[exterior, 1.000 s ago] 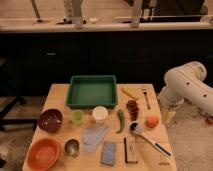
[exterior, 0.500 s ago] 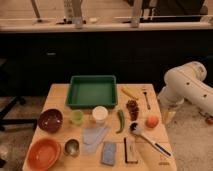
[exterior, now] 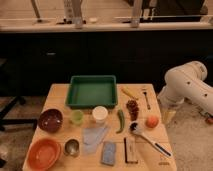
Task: Place fork in purple bowl
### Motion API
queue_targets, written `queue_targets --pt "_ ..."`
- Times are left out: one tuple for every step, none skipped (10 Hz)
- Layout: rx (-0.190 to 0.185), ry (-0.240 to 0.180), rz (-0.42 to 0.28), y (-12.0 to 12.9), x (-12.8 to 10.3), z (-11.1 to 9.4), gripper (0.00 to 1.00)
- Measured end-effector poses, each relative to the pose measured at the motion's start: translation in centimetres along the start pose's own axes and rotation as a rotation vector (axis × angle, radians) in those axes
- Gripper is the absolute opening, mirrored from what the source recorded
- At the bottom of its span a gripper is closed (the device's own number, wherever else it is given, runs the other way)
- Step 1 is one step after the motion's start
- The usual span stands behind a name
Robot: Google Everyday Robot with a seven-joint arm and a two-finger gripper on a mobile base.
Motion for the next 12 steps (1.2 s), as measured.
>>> queue_targets --pt "-0.02 -0.014 0.085 -0.6 0.6 0.2 0.8" --pt "-0.03 -0.027 0.14 -1.3 0.6 0.5 0.8" --pt "-0.045 -0.033 0.183 -2.0 0.4 0.9 0.8" --pt "-0.057 -0.03 0.215 -2.7 0.8 1.4 0.8" --pt "-0.062 -0.021 0.235 -3.1 0.9 1.7 0.8" --pt "-0.063 -0.017 0.249 -3.6 0.4 2.1 0.8" --pt "-0.067 -0.01 0.259 -4.1 -0.1 2.5 0.8" --pt "-0.068 -0.005 0.263 -4.4 -0.5 2.8 0.8" --pt "-0.072 0.0 0.268 -4.7 -0.7 3.1 0.8" --pt "-0.078 0.005 0.273 -4.8 -0.7 3.6 0.8" --pt "-0.081 0.012 0.276 -5.1 -0.8 4.2 0.8" --pt "-0.087 0.013 0.277 -5.3 -1.1 4.6 0.8"
